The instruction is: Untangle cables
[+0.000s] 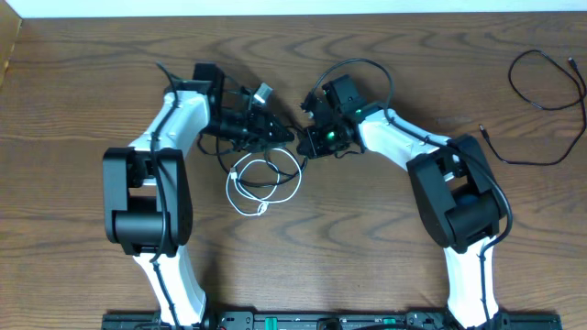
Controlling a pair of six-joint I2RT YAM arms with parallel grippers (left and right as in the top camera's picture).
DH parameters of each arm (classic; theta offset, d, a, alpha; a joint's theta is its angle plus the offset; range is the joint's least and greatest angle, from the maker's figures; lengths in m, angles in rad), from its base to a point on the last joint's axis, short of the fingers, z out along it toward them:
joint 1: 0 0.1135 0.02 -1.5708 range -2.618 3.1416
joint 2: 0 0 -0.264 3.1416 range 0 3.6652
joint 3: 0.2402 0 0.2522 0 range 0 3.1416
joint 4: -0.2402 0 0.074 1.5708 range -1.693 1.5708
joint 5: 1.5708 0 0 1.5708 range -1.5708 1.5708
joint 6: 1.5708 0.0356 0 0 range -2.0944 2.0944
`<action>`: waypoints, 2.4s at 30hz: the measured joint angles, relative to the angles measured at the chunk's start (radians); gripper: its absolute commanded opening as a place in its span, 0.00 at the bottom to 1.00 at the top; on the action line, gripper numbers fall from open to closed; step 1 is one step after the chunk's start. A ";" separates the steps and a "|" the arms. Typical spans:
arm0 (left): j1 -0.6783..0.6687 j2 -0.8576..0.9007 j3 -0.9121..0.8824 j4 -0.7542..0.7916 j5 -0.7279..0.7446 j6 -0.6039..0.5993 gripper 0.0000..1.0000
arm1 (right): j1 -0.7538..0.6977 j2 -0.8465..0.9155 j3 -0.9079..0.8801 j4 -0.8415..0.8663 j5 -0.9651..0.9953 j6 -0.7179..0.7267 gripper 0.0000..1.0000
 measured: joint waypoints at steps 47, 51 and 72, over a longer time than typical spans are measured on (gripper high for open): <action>-0.294 -0.240 -0.003 0.374 -1.122 -0.308 0.07 | -0.460 -0.690 -0.001 -0.599 -0.306 -0.228 0.01; -0.254 -0.240 -0.003 0.365 -1.147 -0.315 0.07 | -0.618 -0.759 -0.001 -0.604 -0.220 -0.182 0.14; -0.392 -0.818 0.036 0.807 -0.782 -0.313 0.07 | -0.629 -0.727 -0.002 -0.288 -0.546 -0.303 0.82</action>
